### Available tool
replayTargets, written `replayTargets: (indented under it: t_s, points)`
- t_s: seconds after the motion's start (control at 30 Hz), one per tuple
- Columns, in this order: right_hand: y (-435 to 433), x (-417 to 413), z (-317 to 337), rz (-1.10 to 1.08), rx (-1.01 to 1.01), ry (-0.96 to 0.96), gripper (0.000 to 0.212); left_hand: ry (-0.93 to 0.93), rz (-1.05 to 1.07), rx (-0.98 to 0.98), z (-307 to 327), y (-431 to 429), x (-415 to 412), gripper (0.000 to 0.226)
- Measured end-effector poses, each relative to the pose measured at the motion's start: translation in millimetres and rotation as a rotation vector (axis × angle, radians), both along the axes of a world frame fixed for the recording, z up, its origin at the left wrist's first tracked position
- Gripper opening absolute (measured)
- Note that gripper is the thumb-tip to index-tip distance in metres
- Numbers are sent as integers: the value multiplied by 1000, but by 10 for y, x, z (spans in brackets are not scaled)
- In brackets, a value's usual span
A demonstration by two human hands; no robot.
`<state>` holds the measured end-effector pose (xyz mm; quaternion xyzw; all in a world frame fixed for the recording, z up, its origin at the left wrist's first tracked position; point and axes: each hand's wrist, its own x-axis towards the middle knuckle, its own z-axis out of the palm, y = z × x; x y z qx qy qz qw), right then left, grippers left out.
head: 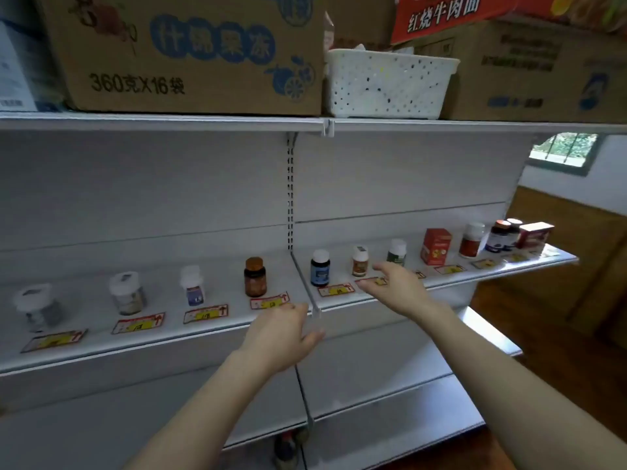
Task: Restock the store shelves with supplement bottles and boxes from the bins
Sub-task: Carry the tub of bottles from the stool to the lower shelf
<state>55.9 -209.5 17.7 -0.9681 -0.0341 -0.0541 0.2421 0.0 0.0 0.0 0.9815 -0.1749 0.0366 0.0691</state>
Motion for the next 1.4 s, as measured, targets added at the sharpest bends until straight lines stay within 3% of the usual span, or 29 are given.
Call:
replayTargets:
  t_s: [0.37,0.53,0.67,1.0,1.17,1.4]
  points:
    - [-2228,312,-258,-339,52,43,60,54,-283,-2,-246,-2082,959,53]
    - [-3349,236,-332,-539,41,38,61,155,-429,-68,-372,-3206,1246,80]
    - [-4109,139,-525,-685,54,61,62,171,-550,-7,-516,-4077,1408,57]
    - [-5967,2,-975,-1068,93,171,61,247,-891,7,-812,-6307,1958,54]
    - [-6840,-400,-1055,-1295,140,213,61,246,-1161,3,-860,-7530,1960,62]
    - [-7728,-1434,-1332,-1665,274,245,59,324,-1487,102,-1066,-9094,1355,63]
